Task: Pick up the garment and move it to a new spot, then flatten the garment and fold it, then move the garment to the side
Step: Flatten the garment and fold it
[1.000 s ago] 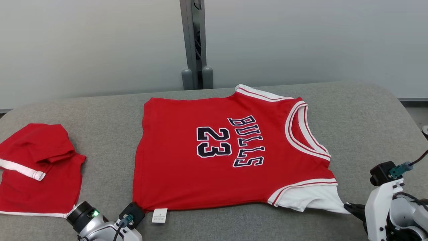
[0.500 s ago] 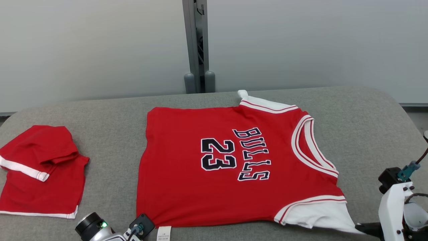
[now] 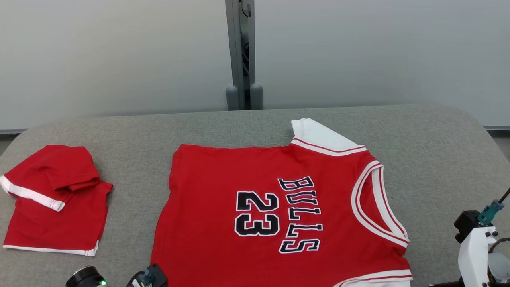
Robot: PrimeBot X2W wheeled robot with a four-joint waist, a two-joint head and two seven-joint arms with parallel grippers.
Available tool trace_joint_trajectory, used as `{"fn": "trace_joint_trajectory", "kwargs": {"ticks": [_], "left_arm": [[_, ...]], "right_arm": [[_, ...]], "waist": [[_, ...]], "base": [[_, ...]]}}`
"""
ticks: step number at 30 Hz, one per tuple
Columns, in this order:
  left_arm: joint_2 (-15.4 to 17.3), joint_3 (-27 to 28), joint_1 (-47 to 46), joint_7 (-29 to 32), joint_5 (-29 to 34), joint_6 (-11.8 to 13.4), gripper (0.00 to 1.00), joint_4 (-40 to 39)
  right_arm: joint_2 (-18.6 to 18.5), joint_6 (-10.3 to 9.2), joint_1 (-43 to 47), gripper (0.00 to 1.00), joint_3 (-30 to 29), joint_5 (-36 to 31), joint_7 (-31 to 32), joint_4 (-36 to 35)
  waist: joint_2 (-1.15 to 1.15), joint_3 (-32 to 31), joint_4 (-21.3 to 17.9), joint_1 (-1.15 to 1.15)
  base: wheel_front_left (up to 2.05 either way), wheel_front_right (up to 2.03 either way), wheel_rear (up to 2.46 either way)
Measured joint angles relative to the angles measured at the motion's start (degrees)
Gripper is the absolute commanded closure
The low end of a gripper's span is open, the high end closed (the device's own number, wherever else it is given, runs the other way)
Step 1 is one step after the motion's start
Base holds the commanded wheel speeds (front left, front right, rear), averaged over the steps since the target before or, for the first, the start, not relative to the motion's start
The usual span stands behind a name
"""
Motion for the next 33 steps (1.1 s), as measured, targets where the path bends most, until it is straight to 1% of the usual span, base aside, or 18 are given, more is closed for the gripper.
{"fn": "trace_joint_trajectory", "kwargs": {"ticks": [2, 4, 8, 15, 20, 23, 28, 33], "left_arm": [[2.22, -0.12, -0.02, 2.14, -1.34, 0.0, 1.0, -4.12], [3.78, -0.22, -0.02, 3.86, -2.55, 0.0, 1.0, -7.16], [5.84, -0.34, 0.03, 6.39, -3.39, 0.0, 1.0, -11.6], [7.95, -0.44, 1.27, 10.39, -5.92, 0.0, 1.0, -15.91], [8.99, -0.53, 1.84, 12.71, -7.04, 0.0, 1.0, -18.35], [9.55, -0.56, 2.3, 12.61, -7.55, 0.0, 1.0, -19.11], [9.54, 0.11, 2.21, 11.11, -7.95, 0.0, 1.0, -18.75], [9.29, 1.72, 1.79, 9.0, -9.98, 0.01, 1.0, -17.77]], "right_arm": [[-0.2, 0.0, 0.58, 1.0, 0.03, 0.41, 0.63, -0.4], [-0.64, 0.0, 0.84, 1.0, 0.52, 0.4, 1.57, -0.48], [-1.45, 0.0, 1.48, 1.0, 0.52, 0.53, 2.57, -0.74], [-2.58, 0.0, 2.61, 1.0, 0.73, 1.92, 5.64, -2.05], [-3.21, 0.0, 3.09, 1.0, 0.7, 2.3, 6.31, -2.6], [-3.19, 0.0, 3.31, 1.0, 0.2, 2.32, 5.58, -2.98], [-2.74, 0.0, 3.6, 1.0, -1.21, 2.77, 3.54, -3.35], [-1.8, 0.0, 3.87, 1.0, -2.61, 2.63, 0.71, -3.71]], "waist": [[0.0, -0.07, 0.22, 0.0], [0.0, -0.13, 0.46, 0.0], [0.0, -0.18, 0.86, 0.0], [0.0, -0.43, 1.41, 0.0], [0.0, -0.6, 1.6, 0.0], [0.0, -0.63, 1.68, 0.0], [0.0, -0.6, 1.78, 0.0], [0.0, -0.45, 1.77, 0.0]], "base": [[0.0, 0.0, 0.0], [0.0, 0.0, 0.0], [0.0, 0.0, 0.0], [0.0, 0.0, 0.0], [0.0, 0.0, 0.0], [0.0, 0.0, 0.0], [0.0, 0.0, 0.0], [0.0, 0.0, 0.0]]}}
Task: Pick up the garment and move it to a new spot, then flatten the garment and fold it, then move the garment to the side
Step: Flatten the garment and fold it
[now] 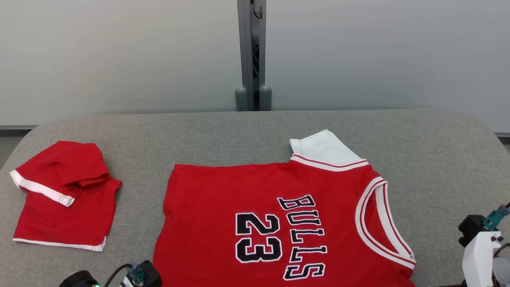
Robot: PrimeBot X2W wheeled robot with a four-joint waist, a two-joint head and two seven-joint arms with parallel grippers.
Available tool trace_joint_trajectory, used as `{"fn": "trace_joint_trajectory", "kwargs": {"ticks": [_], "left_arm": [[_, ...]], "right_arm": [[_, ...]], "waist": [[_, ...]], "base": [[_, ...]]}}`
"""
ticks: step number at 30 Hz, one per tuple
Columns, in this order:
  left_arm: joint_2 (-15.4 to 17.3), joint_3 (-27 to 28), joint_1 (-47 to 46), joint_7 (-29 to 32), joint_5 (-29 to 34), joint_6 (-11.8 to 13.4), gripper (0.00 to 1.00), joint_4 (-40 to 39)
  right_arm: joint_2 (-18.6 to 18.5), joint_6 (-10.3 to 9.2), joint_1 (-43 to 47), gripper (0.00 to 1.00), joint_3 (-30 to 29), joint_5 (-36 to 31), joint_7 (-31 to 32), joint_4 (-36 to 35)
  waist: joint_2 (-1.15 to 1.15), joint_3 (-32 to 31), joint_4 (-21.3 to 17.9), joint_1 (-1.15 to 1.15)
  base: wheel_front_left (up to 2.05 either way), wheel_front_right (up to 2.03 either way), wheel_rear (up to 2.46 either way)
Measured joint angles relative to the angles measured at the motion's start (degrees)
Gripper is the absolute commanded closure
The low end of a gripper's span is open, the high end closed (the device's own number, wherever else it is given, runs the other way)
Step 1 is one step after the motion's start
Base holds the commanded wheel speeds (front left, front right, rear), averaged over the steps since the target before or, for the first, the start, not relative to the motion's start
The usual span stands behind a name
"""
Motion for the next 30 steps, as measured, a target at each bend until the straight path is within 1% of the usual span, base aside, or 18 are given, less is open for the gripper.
{"fn": "trace_joint_trajectory", "kwargs": {"ticks": [3, 9, 18, 24, 30], "left_arm": [[-0.1, 1.41, -1.03, -1.44, -0.26, 0.01, 1.0, 0.84], [-0.47, 2.52, -2.08, -2.31, -1.0, 0.09, 1.0, 2.12], [-2.92, 3.87, -3.97, -4.56, -0.86, 1.19, 1.0, 4.98], [-4.75, 4.12, -5.21, -6.49, 0.56, 1.52, 1.0, 7.76], [-6.75, 4.41, -6.66, -9.11, 2.5, 1.78, 1.0, 10.57]], "right_arm": [[0.58, 0.0, -0.57, 1.0, -0.8, -1.38, -2.5, 0.1], [2.08, -0.01, -2.07, 1.0, -1.9, -4.58, -6.59, 1.07], [5.03, -0.01, -4.88, 1.0, -2.23, -11.58, -15.6, 3.46], [7.04, -0.01, -7.08, 1.0, -1.69, -15.86, -21.92, 5.67], [8.91, -0.01, -9.25, 1.0, -1.15, -17.88, -27.8, 7.84]], "waist": [[0.0, 0.2, -0.1, 0.0], [0.0, 0.59, -0.3, 0.0], [0.0, 1.89, -0.54, 0.0], [0.0, 3.12, -0.74, 0.0], [0.0, 4.92, -0.78, 0.0]], "base": [[0.0, 0.0, 0.0], [0.0, 0.0, 0.0], [0.0, 0.0, 0.0], [0.0, 0.0, 0.0], [0.0, 0.0, 0.0]]}}
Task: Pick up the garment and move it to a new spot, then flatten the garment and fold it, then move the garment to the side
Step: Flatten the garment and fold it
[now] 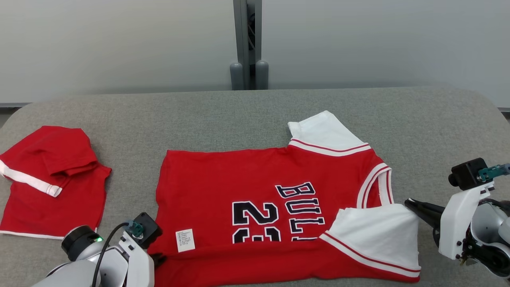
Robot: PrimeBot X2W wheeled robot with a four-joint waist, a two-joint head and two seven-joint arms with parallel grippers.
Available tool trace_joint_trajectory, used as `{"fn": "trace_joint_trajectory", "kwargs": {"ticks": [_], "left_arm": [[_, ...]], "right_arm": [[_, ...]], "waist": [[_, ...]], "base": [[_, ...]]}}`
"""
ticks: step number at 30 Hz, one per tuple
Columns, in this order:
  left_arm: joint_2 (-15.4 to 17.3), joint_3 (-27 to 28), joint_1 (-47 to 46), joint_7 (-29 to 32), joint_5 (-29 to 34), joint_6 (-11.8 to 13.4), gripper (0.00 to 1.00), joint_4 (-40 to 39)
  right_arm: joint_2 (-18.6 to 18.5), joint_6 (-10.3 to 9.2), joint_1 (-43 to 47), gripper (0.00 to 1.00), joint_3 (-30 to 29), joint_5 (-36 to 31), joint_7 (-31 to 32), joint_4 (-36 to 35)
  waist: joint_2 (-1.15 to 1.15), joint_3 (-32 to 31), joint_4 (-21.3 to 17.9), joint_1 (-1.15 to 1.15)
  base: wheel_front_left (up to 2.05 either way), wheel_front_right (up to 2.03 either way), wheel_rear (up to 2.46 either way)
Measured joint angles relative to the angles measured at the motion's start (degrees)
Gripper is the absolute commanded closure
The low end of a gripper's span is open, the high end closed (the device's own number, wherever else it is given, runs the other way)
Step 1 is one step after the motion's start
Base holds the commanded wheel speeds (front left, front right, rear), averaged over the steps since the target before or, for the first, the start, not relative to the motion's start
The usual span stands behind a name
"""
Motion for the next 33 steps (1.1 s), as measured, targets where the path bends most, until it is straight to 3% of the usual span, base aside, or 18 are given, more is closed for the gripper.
{"fn": "trace_joint_trajectory", "kwargs": {"ticks": [10, 26, 27, 28, 29, 30, 33], "left_arm": [[-2.35, 0.14, -2.13, -4.16, 2.85, 0.67, 1.0, 5.1], [-4.53, -0.87, -4.48, -5.81, 4.24, 0.13, 1.0, 9.81], [-4.74, -0.8, -4.48, -6.37, 4.31, 0.25, 0.87, 10.02], [-5.01, -0.65, -4.49, -6.89, 4.53, 0.7, 0.49, 10.27], [-5.28, -0.6, -4.56, -7.26, 4.86, 1.0, 0.0, 10.46], [-5.53, -0.49, -4.57, -7.28, 4.79, 1.32, 0.0, 10.84], [-5.69, -0.51, -4.57, -7.36, 4.67, 1.36, 0.0, 11.84]], "right_arm": [[0.67, 0.01, -2.92, 1.0, 2.54, -1.29, -5.72, 2.92], [2.68, 0.01, -5.99, 1.0, 6.17, 0.11, -11.84, 6.47], [2.91, 0.0, -5.99, 1.0, 6.2, 0.87, -11.76, 7.11], [3.2, 0.0, -5.99, 0.89, 6.2, 1.66, -11.62, 7.51], [3.48, 0.0, -5.99, 0.43, 6.08, 2.23, -11.73, 8.04], [3.74, 0.0, -5.99, 0.0, 5.97, 3.02, -11.94, 8.29], [4.05, 0.0, -6.07, 0.0, 5.53, 3.89, -13.41, 9.23]], "waist": [[0.0, 2.65, -0.01, 0.0], [0.0, 6.01, 0.01, 0.0], [0.0, 6.09, 0.03, 0.0], [0.0, 6.16, 0.06, 0.0], [0.0, 6.19, 0.1, 0.0], [0.0, 6.17, 0.13, 0.0], [0.0, 5.8, 0.26, 0.0]], "base": [[0.0, 0.0, 0.0], [0.0, 0.0, 0.0], [0.0, 0.0, 0.0], [0.0, 0.0, 0.0], [0.0, 0.0, 0.0], [0.0, 0.0, 0.0], [0.0, 0.0, 0.0]]}}
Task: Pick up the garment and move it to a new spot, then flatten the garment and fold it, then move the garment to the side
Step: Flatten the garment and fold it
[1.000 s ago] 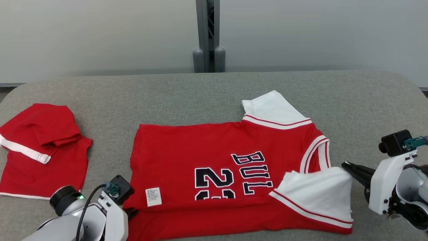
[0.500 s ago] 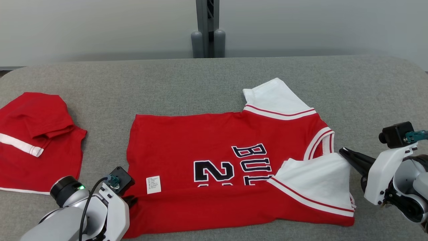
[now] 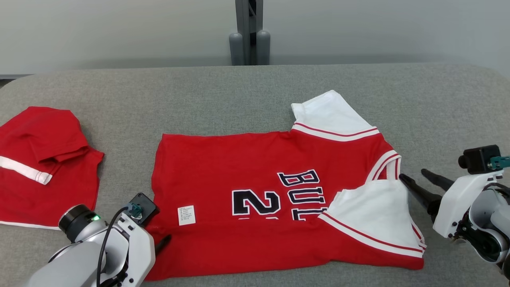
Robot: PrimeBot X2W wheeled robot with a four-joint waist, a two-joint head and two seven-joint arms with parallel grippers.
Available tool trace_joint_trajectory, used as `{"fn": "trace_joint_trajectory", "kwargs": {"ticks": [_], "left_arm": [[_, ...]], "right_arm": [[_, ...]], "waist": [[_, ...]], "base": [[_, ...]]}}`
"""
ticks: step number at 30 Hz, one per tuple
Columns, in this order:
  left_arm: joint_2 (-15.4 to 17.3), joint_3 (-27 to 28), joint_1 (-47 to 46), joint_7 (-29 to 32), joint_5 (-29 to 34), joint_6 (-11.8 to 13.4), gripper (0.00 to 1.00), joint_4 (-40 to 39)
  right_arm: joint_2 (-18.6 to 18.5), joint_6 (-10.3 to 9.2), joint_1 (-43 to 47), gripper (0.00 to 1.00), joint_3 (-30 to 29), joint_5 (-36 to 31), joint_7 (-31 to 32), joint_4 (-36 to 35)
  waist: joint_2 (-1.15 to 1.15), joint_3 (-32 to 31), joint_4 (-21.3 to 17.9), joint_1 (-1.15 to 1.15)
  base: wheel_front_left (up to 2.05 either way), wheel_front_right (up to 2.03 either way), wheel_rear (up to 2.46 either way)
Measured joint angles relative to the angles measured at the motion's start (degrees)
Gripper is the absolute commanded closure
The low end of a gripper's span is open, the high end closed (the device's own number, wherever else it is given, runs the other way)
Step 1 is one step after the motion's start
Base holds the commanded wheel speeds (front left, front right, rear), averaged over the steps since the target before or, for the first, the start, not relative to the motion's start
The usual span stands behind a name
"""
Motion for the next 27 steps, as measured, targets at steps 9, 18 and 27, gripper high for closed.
{"fn": "trace_joint_trajectory", "kwargs": {"ticks": [9, 18, 27], "left_arm": [[-1.52, 3.88, 0.81, -7.26, -1.46, 5.23, 0.0, 0.64], [-3.99, 11.85, 5.79, -23.49, -4.94, 12.4, 0.0, 0.58], [-9.2, 27.0, 14.9, -27.98, 3.86, 19.19, 0.0, -6.17]], "right_arm": [[0.6, 0.0, 0.21, 0.0, -1.02, -0.2, -8.09, 3.44], [2.66, 0.0, 2.98, 0.0, -14.5, -12.05, -11.78, 6.35], [16.04, 0.0, 23.83, 0.0, -49.67, -42.02, -11.91, -7.9]], "waist": [[0.0, -3.34, 0.15, 0.0], [0.0, -6.76, 0.05, 0.0], [0.0, -8.05, 0.04, 0.0]], "base": [[0.0, 0.0, 0.0], [0.0, 0.0, 0.0], [0.0, 0.0, 0.0]]}}
